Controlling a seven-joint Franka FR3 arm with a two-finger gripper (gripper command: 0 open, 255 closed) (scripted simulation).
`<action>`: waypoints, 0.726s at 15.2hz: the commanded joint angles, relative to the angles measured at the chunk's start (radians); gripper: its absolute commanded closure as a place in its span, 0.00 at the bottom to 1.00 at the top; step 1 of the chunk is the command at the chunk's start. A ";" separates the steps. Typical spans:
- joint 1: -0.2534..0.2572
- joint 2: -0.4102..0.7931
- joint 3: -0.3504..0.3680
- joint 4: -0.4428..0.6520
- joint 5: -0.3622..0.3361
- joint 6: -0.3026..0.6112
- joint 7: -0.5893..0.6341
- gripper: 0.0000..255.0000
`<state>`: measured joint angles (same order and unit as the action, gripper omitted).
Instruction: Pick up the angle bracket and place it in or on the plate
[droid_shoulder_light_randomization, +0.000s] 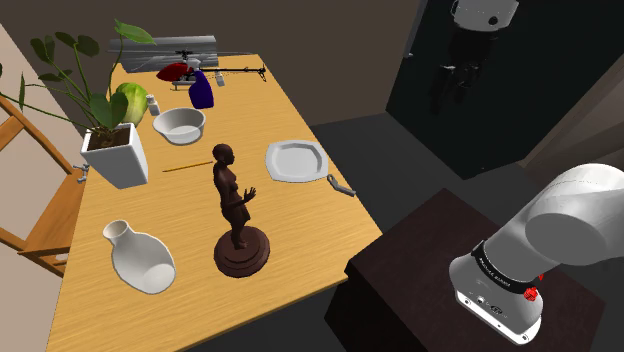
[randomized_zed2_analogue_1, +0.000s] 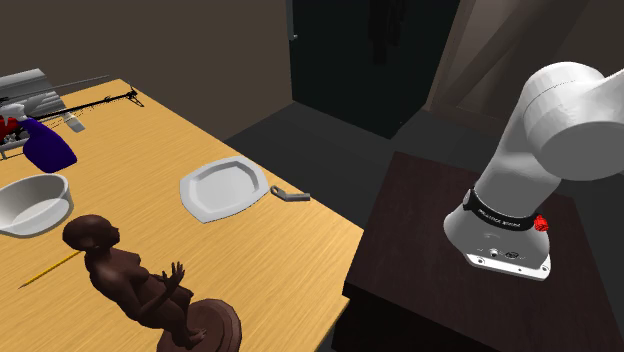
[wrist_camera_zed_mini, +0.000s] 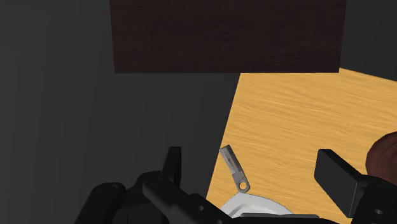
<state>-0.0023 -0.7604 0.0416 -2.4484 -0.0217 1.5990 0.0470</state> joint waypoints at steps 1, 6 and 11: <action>0.000 0.000 0.000 0.000 0.000 0.000 0.000 0.00; 0.014 0.084 -0.023 -0.102 -0.013 0.199 -0.068 0.00; 0.027 0.214 -0.045 -0.166 -0.024 0.406 -0.134 0.00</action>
<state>0.0210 -0.5805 -0.0006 -2.6062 -0.0445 1.9576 -0.0747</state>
